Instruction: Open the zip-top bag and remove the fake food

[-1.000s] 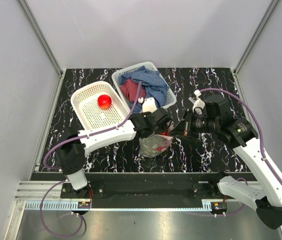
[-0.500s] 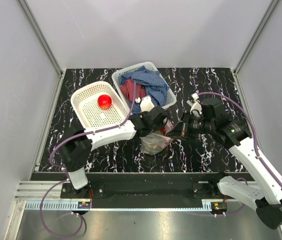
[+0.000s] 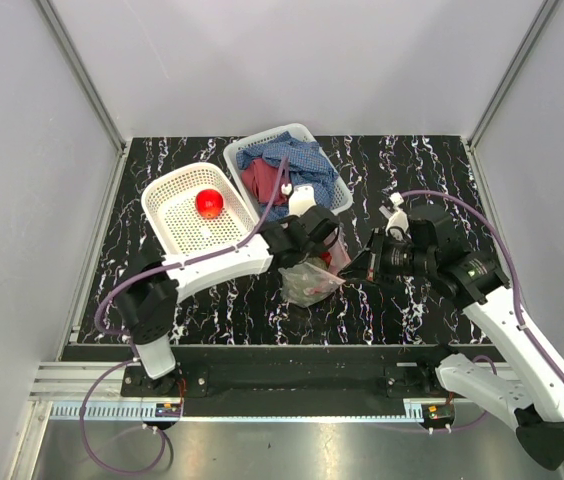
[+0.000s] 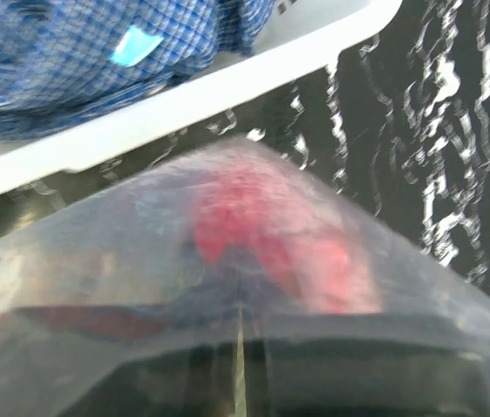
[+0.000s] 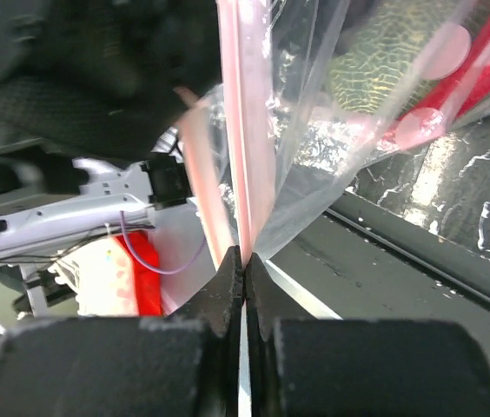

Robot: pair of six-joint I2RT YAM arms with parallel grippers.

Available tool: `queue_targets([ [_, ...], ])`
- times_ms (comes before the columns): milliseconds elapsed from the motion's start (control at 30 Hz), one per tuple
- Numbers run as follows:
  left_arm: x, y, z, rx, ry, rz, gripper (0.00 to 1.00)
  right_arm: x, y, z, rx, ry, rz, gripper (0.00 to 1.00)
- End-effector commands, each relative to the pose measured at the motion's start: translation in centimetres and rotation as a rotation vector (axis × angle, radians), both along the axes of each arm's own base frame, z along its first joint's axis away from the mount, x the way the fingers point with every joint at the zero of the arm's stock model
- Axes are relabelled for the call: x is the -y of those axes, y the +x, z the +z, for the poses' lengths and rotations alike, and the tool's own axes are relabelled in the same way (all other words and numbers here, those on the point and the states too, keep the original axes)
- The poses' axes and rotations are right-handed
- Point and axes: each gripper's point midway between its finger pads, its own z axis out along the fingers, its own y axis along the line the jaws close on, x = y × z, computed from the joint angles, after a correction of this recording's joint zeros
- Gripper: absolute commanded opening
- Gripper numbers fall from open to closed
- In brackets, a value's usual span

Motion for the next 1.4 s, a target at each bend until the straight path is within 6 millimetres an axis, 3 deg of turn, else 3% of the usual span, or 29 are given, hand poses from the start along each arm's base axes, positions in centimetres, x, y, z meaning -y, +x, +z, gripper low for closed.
queue_targets([
  [0, -2.7, -2.2, 4.1, 0.003, 0.080, -0.074, 0.00, 0.4, -1.0, 0.9, 0.065, -0.038, 0.078, 0.00],
  [233, -3.6, -7.2, 5.6, -0.064, 0.047, -0.185, 0.00, 1.1, 0.2, 0.4, 0.125, -0.113, 0.064, 0.00],
  [367, -4.3, -8.7, 5.8, -0.075, 0.002, -0.167, 0.00, 1.3, -0.2, -0.6, 0.102, -0.126, 0.067, 0.00],
  [500, -4.3, -8.1, 4.8, -0.083, -0.050, -0.113, 0.02, 0.0, -1.4, 0.3, 0.025, -0.029, 0.111, 0.00],
  [833, 2.3, -6.4, 2.0, -0.162, -0.023, -0.281, 0.14, 0.4, -1.0, 2.3, -0.071, -0.032, -0.004, 0.00],
  [967, 2.3, -6.0, 0.3, -0.181, 0.009, -0.266, 0.19, 0.1, -0.4, 4.3, -0.065, 0.023, -0.056, 0.00],
  [1000, 1.8, -5.7, -0.9, -0.198, 0.021, -0.243, 0.19, 0.1, -0.3, 4.4, -0.060, 0.025, -0.064, 0.00],
  [1100, 1.9, -5.6, -1.7, -0.212, -0.008, -0.249, 0.18, 0.2, -0.3, 4.4, -0.076, 0.029, -0.086, 0.00],
  [1233, 1.8, -6.2, -2.1, -0.186, -0.067, -0.271, 0.38, 0.6, -0.5, 4.0, -0.075, 0.027, -0.101, 0.00],
  [1367, 3.0, -6.4, -2.7, -0.201, -0.102, -0.288, 0.45, 0.7, -0.7, 4.0, -0.077, 0.029, -0.111, 0.00],
])
